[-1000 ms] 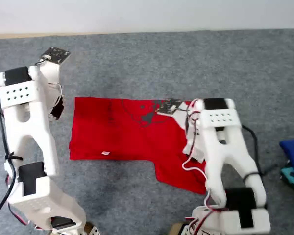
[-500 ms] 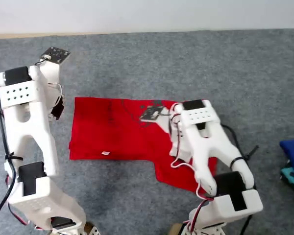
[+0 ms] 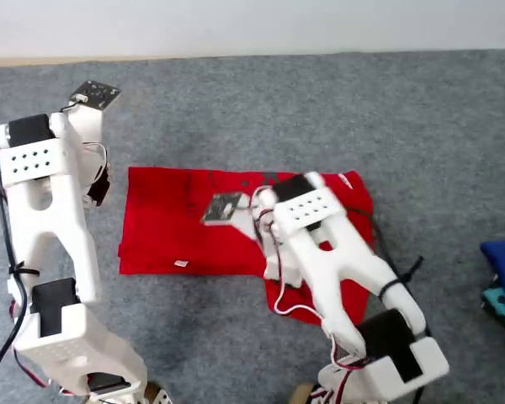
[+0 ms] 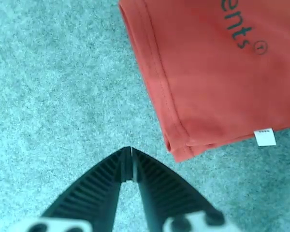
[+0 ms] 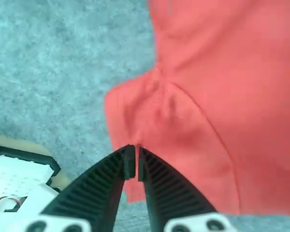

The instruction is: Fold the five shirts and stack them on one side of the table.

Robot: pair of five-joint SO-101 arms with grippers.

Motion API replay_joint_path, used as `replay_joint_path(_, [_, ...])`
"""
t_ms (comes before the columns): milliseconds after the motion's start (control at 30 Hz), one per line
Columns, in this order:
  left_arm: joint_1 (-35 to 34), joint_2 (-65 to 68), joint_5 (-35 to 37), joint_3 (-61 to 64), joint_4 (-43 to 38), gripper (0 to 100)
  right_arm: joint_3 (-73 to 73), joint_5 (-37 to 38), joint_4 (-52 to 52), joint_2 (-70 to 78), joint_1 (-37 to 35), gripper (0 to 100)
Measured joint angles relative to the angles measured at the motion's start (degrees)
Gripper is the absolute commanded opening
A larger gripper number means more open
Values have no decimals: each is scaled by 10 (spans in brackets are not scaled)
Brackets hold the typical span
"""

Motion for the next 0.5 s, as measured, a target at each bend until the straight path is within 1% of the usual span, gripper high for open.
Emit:
replay_joint_path(133, [0, 0, 0, 0, 0, 3, -22, 1, 23, -18, 7, 10])
replay_joint_path(267, [0, 0, 0, 0, 0, 3, -23, 0, 8, -12, 28, 10])
replay_joint_path(367, [0, 0, 0, 0, 0, 3, -23, 0, -22, 32, 47, 10])
replay_joint_path(433, [0, 0, 0, 0, 0, 3, -23, 0, -29, 70, 45, 10])
replay_joint_path(500, [-2, 0, 0, 0, 0, 3, -23, -3, -30, 102, 28, 10])
